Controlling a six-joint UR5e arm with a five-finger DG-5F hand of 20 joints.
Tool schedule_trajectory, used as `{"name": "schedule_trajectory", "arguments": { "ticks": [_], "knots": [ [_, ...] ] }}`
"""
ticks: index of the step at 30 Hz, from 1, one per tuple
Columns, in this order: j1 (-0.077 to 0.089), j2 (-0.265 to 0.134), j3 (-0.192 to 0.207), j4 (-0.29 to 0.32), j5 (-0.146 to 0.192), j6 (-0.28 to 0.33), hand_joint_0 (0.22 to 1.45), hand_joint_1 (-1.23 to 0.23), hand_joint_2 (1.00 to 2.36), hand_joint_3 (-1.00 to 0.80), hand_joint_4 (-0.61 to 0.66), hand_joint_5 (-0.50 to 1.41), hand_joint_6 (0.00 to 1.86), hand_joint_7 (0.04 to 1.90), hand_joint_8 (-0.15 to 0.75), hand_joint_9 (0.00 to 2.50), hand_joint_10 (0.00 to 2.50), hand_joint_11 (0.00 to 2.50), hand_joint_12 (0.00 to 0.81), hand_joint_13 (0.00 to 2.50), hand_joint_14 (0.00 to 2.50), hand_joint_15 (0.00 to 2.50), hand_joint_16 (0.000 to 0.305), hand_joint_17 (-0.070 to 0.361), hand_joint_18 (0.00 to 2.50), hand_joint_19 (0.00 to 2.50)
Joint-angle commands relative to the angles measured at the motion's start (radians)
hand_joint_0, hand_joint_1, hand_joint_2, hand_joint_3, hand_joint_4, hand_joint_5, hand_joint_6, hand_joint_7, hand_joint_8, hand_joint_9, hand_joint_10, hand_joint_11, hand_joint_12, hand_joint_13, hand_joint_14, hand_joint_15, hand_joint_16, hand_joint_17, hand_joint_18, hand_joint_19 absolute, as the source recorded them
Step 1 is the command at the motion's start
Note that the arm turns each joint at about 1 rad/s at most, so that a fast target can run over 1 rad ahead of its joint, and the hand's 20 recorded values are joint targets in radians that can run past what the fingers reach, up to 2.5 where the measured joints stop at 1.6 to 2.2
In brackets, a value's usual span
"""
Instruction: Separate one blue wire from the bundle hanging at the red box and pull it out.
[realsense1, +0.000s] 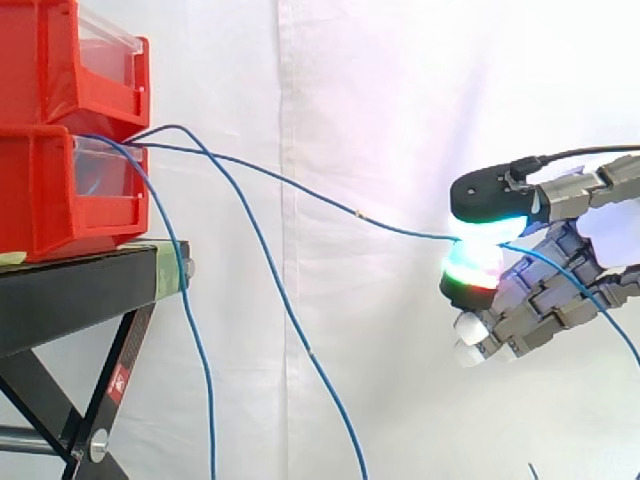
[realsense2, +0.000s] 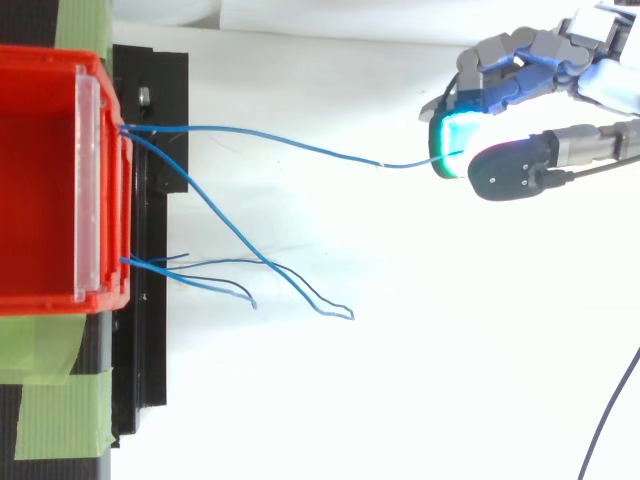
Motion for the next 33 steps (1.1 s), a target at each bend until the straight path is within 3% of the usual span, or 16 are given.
{"name": "schedule_trajectory", "arguments": {
  "ticks": [1, 33],
  "knots": [
    [0.001, 0.0, 0.0, 0.0, 0.0, 0.0, 0.6, -0.78, 1.03, 0.04, 0.1, -0.14, 0.8, 1.38, 0.303, 0.79, 0.02, 0.59, 0.367, 0.38, 0.01, 0.24, 0.053, 0.119, 0.32, 0.38],
    [-0.001, 0.0, 0.0, 0.0, 0.0, 0.0, 0.6, -0.77, 1.03, 0.04, 0.12, -0.14, 0.81, 1.39, 0.308, 0.81, 0.02, 0.6, 0.371, 0.38, 0.01, 0.25, 0.053, 0.119, 0.31, 0.38]
  ]
}}
